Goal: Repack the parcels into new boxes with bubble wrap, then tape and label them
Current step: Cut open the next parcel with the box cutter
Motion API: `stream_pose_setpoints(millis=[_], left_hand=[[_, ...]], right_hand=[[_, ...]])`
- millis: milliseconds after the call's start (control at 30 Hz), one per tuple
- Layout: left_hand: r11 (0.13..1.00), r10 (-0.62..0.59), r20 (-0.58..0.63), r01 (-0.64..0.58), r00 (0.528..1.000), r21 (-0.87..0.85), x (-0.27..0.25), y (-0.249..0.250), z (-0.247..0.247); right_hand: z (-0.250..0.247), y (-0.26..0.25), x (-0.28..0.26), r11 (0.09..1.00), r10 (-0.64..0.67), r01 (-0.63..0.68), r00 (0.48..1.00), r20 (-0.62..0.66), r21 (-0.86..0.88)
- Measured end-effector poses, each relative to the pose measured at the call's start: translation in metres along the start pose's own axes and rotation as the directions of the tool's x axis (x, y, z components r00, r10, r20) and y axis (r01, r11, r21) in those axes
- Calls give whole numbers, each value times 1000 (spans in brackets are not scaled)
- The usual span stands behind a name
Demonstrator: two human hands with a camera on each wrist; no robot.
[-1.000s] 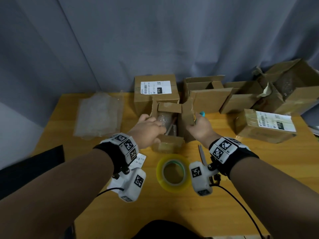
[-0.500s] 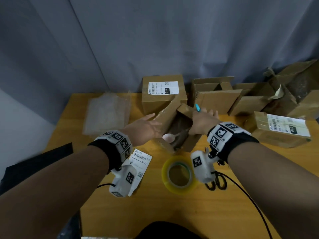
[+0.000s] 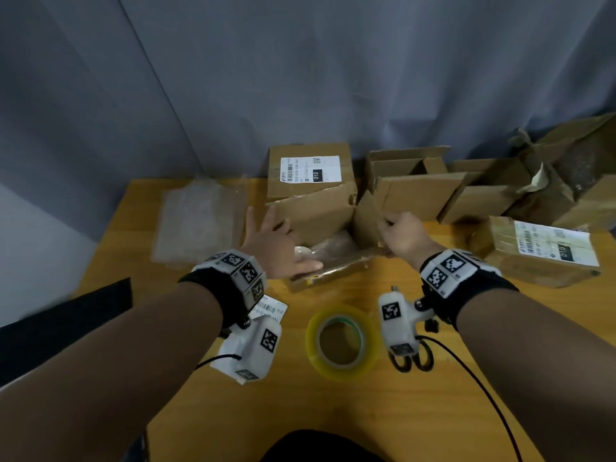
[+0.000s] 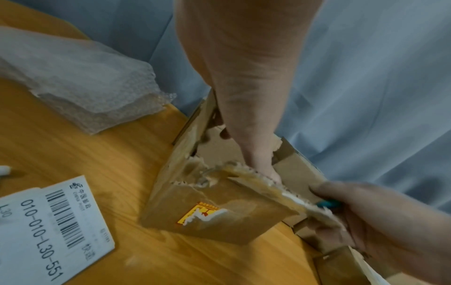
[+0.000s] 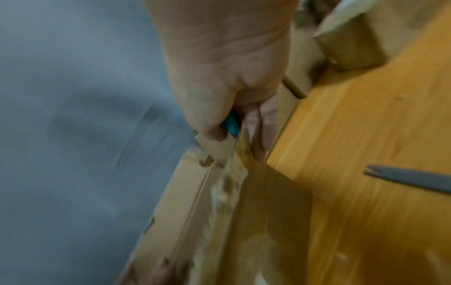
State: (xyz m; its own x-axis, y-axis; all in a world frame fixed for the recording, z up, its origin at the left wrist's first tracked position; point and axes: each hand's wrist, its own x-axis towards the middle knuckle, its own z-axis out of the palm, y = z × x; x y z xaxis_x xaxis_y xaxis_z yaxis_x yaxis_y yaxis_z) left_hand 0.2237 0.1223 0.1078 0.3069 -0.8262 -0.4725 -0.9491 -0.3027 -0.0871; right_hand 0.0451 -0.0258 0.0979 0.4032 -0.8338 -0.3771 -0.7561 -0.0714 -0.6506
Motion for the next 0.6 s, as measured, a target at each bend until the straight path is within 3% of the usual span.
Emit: stream_pose_setpoints(millis=[100,233,333,433,533,600], left_hand=[[1000,-22,-9,22,1000,13,3,-2,7],[997,-6,-23,7,1000,72,9,-1,8],[987,15,6,-16,1000,159,13,4,4],[982,4,42,-12,999,187,18,12,2],[988,3,43,-10,999,152,19,11,3],[993,27,10,-28,1000,114,17,5,6]], right_hand=[[-1,15,-15,908,87,-118,992,95,403],[19,46,-18,816,145,-140,989,36,561],[38,67,-13,918,238,-274,959,153,286],[50,77,-12,940,318,-340,907,275,34],[47,77,-9,945,226,-196,970,90,-263],[34,67,-10,960,125,-150,985,-119,-235]])
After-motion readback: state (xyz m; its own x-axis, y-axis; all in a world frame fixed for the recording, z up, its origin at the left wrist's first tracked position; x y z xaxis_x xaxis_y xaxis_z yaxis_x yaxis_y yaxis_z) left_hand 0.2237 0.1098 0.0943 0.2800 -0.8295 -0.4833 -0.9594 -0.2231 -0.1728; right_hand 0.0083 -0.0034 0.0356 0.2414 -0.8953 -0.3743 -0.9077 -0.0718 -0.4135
